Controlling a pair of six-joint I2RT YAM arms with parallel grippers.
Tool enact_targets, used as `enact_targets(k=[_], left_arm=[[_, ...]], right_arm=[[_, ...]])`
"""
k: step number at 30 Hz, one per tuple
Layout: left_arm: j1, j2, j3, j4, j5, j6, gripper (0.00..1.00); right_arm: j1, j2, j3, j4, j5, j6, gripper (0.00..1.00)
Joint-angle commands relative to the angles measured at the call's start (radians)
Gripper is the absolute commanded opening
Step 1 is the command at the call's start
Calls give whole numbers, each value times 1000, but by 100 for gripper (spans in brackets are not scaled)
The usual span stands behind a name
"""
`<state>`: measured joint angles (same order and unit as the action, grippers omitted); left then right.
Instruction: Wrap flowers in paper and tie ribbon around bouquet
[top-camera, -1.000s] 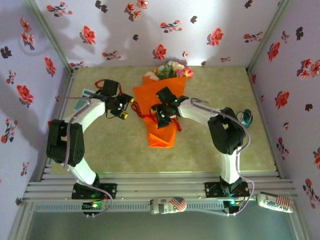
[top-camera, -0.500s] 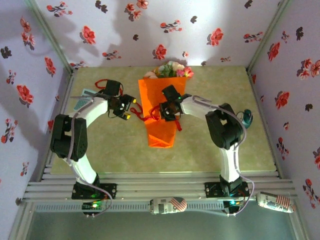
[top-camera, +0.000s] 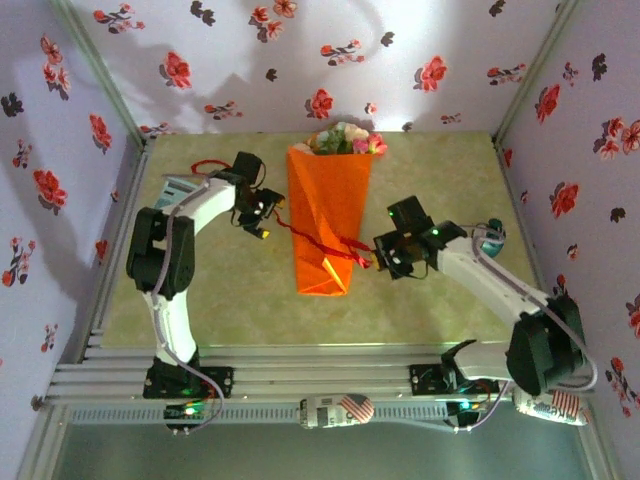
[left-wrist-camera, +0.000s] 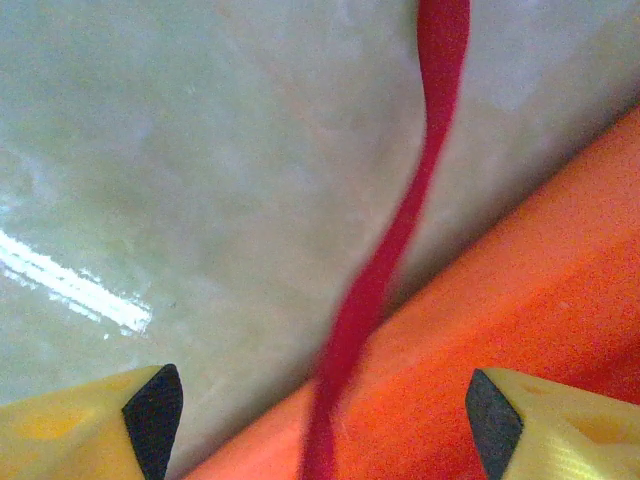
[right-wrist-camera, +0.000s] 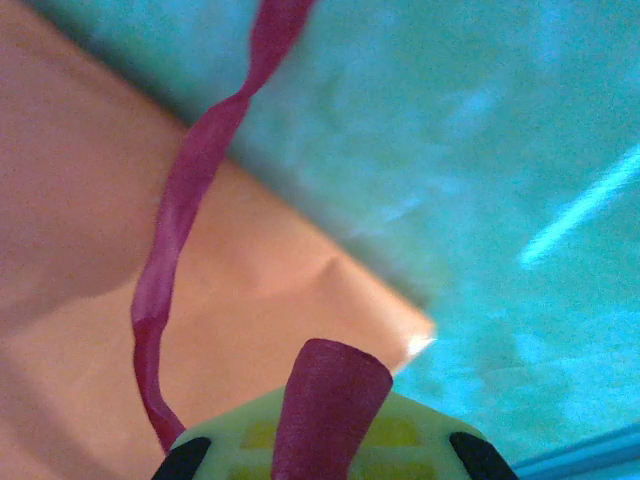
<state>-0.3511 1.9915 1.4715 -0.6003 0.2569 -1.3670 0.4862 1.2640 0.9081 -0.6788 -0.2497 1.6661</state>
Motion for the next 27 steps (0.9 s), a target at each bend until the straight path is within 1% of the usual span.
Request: enact_targets(k=[1,4,5,9,12,14,18,21,24,27], left_arm=[[-19,84,59,-85,-47,49,76],[-33,122,72,-89,-78,57,69],[-36,127,65,-79,-80,54,62],[-51,83,-13,-49,-82,45,24],[-61,8,-111,-50,-84,42,7],[-69,-50,-178,-50,-75,40,0],[-93,-159,-290,-46,-39,49,0],[-128,-212,-319,-81,-10,114,0],[-159,-246,-332,-160,-23,193,0],[-187,-261,-354,-219,-50,256,0]], right_arm=[[-38,-82,-73,-132,14,-40,0],[-74,-143,-104,-190,17,-80,0],[-84,-154,-115,-192,10,-92,0],[-106,-160,-136,-204,-22,-131,0],[-117,-144,-134,-213,-26,-179,0],[-126,-127,-132,-222,-28,-214,0],[-142,-91,-122,-219,-39,-295,0],[-143,-23,-82,-234,-54,-411,0],[-147,54,-50,-286,-34,-546,0],[-153,84,-43,-335,49,-623,0]])
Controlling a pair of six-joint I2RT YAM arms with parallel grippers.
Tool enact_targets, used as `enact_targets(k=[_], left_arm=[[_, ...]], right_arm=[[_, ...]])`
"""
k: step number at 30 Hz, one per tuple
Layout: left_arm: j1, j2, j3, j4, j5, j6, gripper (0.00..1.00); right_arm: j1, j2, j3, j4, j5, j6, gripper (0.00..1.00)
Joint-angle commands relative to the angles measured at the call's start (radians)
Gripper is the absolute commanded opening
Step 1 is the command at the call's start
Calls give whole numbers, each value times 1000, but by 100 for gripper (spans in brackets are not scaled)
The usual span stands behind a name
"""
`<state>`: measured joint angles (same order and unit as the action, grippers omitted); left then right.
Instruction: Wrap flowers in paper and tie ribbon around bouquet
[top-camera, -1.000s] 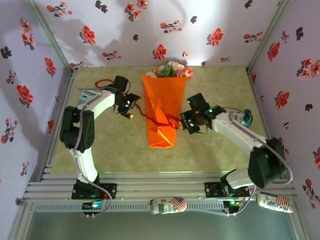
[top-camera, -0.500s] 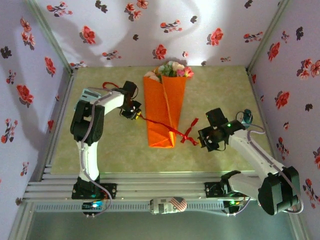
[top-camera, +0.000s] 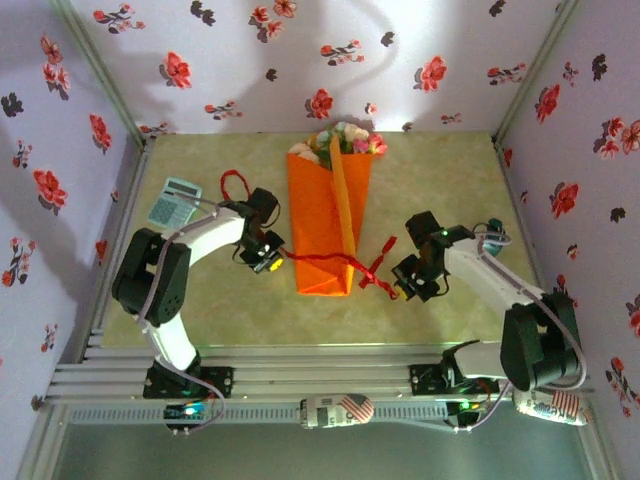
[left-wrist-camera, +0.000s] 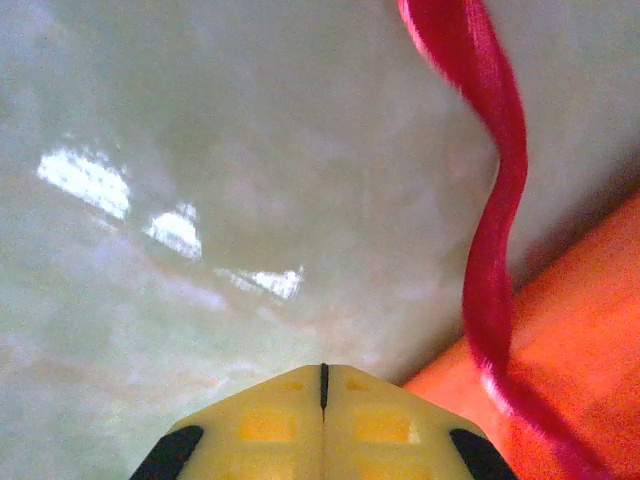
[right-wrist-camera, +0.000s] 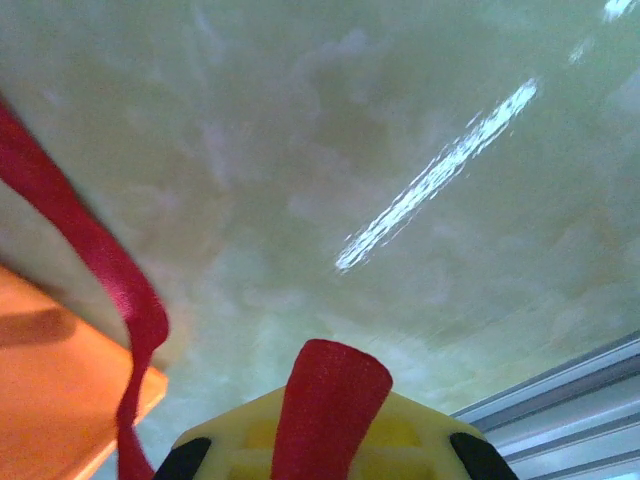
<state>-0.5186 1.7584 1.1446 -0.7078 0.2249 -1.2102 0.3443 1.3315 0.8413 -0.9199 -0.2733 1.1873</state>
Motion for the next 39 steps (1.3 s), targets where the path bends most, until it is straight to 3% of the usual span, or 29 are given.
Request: enact_targets(k=[1,5,14,17,19,22,23,25,27,29,31,36,39], left_arm=[[-28,-31,-37,-123,-25,112,0],[-60,-50,-101,-126,-21,118,0],[-84,-23,-90,-192,-7,164,0],[-84,-23,-61,-205,-13,173,10],[-84,-28,-44,-236,-16,177,2],[-84,-59,-40,-262,-41,167,1],[-83,-81,-41,-258,-54,158,11],[-80,-114,-26,-239,-66,121,45],[-69,-110,12,-216,-59,44,64],[-55,-76,41,-124,-34,-59,66],[-35,-31,57,-32,-8,-184,67],[-4,89,83,176,15,-456,71],[23,169,146,147,17,-463,71]], right_arm=[[-15,17,23,-108,107,-157,0],[-34,34,-2,-88,174,-180,0],[-47,160,-25,7,189,-175,0],[-46,172,4,-12,219,-175,0],[-47,160,11,-25,240,-178,0],[-46,133,1,-31,245,-196,0],[-44,125,-2,-31,243,-209,0],[-41,118,1,-55,255,-232,0],[-40,97,-9,-62,265,-242,0],[-42,82,-17,-61,268,-236,1],[-48,75,-15,-66,262,-224,9],[-76,12,15,-24,220,-168,46],[-128,63,29,147,168,-184,47]])
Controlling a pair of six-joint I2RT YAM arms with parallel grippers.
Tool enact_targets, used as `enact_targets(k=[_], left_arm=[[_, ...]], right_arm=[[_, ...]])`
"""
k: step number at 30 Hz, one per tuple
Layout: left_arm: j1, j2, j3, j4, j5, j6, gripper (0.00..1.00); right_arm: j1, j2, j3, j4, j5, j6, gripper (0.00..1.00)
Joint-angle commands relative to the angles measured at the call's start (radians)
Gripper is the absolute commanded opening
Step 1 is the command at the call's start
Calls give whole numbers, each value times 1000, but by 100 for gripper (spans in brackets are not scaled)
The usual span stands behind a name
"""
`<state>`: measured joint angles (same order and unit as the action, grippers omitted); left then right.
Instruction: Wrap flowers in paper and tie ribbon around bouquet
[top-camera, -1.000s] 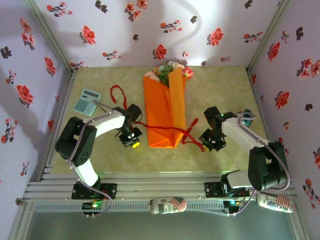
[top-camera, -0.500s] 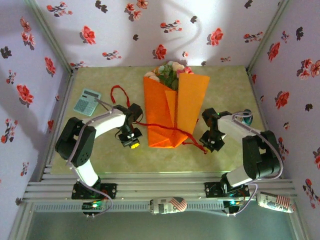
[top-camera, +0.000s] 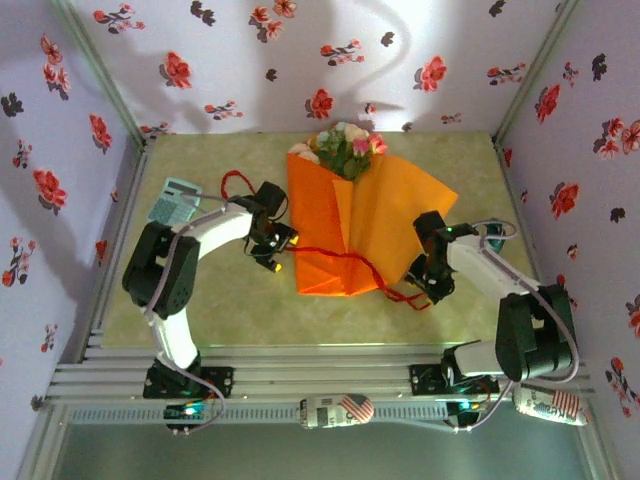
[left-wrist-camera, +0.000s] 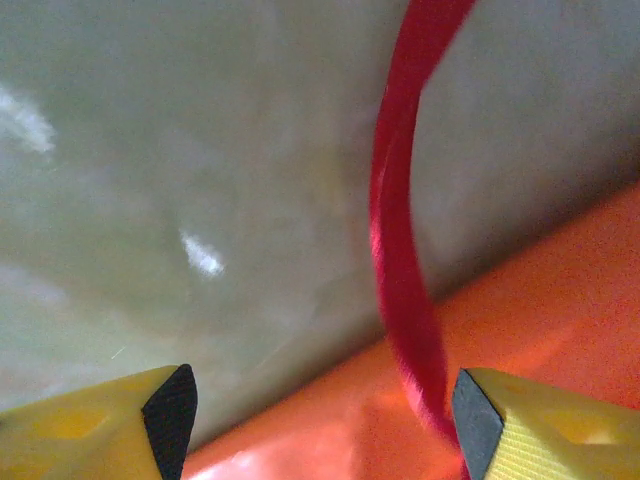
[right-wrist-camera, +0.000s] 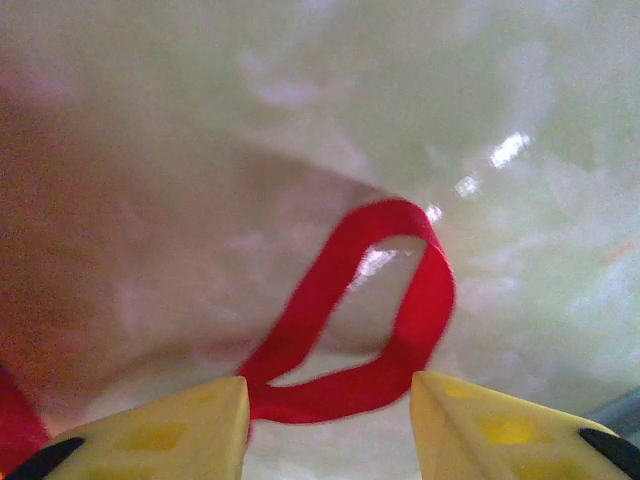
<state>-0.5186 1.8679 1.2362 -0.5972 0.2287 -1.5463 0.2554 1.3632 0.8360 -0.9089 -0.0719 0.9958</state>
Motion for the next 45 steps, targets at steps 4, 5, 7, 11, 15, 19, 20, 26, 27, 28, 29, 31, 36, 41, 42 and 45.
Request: enact_targets(k=[4,5,7,11,15,19,20,26,27,28,29,31,36,41,42,45], left_arm=[[52,110,113,8,6,-92,70],[55,127,131,-7,14,-72,69],[57,154,139,-30,27,-43,61],[55,140,66,15,34,-58,41],[55,109,-6,44,48,-51,19],[55,81,-76,66,83,-34,1],[55,63,-95,66,85,-30,0],[59,-108,-218,37,66,-34,0],[60,-133,-228,20,61,-28,0],[59,-153,-231,-1,55,-20,0],[60,-173,-235,-20,54,-17,0],[63,-206,-243,-46,53,-8,0],[63,-277,-224,-196,-5,39,0],[81,-357,-343,-238,-20,85,0],[90,-370,-376,-228,-20,92,0],[118,-394,-428,-197,-32,134,7]], right_arm=[[-67,180,153,235,-42,-88,46],[-68,181,158,288,-43,-113,49],[-75,166,143,366,-50,-126,59],[-87,145,116,448,-68,-127,65],[-90,183,112,554,-157,-86,62],[-66,251,186,582,-193,-72,56],[-55,274,214,584,-211,-72,54],[49,405,362,598,-293,-43,39],[70,423,384,603,-300,-35,36],[87,437,400,606,-301,-31,35],[107,453,422,606,-301,-26,34],[136,488,460,603,-308,-16,34],[180,590,555,573,-333,-14,32],[216,672,637,527,-327,-34,32],[221,688,650,517,-328,-34,32],[232,723,668,509,-334,-25,30]])
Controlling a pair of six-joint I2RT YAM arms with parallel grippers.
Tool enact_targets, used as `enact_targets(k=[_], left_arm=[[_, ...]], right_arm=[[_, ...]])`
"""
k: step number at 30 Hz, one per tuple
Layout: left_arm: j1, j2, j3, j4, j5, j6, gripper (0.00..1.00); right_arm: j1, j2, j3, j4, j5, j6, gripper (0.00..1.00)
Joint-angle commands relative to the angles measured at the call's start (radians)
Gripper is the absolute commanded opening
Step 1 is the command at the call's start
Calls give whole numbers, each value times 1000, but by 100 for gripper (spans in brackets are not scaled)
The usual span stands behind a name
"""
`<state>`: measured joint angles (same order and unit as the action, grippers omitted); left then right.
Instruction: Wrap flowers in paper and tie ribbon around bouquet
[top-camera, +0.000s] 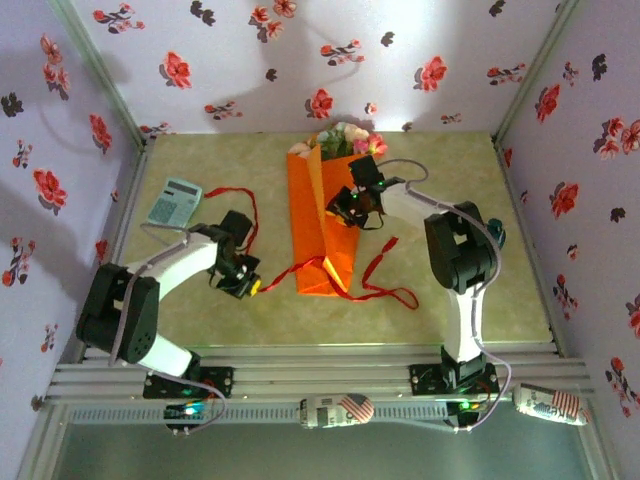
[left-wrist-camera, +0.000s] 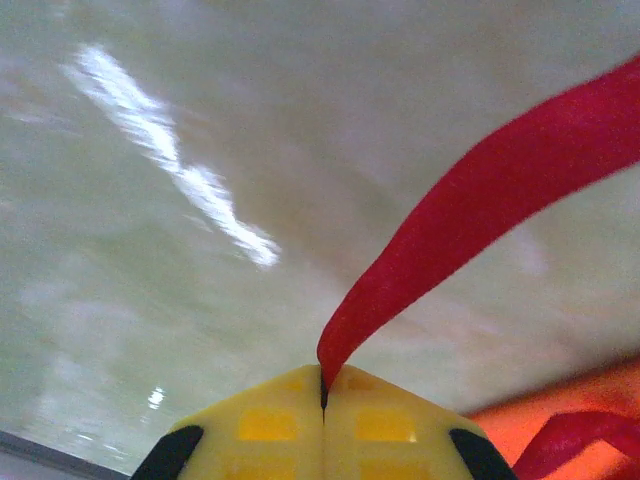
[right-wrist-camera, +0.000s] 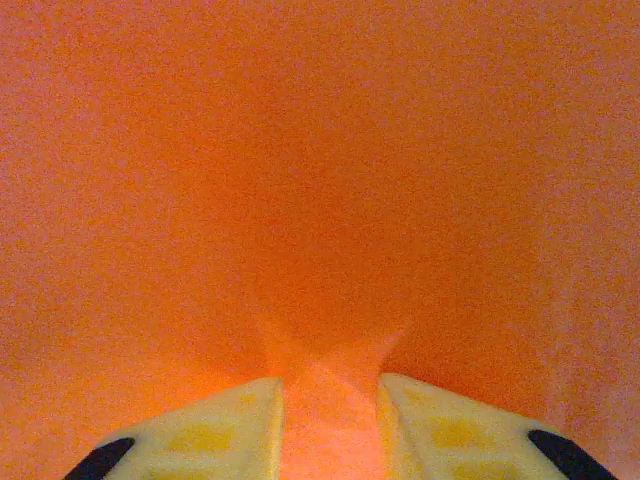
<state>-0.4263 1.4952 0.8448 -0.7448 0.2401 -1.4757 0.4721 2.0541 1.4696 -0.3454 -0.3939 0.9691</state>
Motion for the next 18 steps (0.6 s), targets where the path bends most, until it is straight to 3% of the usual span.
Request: enact_targets(k=[1,4,6,12,16,18], left_arm=[[30,-28,-24,-79,-72,82,11],[32,-73,39,-206,-172,124,17],[31,-111,59,-254,-200,139,32],[4,-155,238,-325,-236,244,55],[-23,-37,330,-76,6,329,55],[-57,99,427,-41,108,367,55]], right_arm=[[19,41,41,-57,-14,3,30],[36,64,65,-74,-14,0,29],[47,77,77,-80,-10,2,28],[63,102,89,-90,0,9,28],[64,106,87,-83,0,17,28],[65,108,86,-81,-2,20,28]])
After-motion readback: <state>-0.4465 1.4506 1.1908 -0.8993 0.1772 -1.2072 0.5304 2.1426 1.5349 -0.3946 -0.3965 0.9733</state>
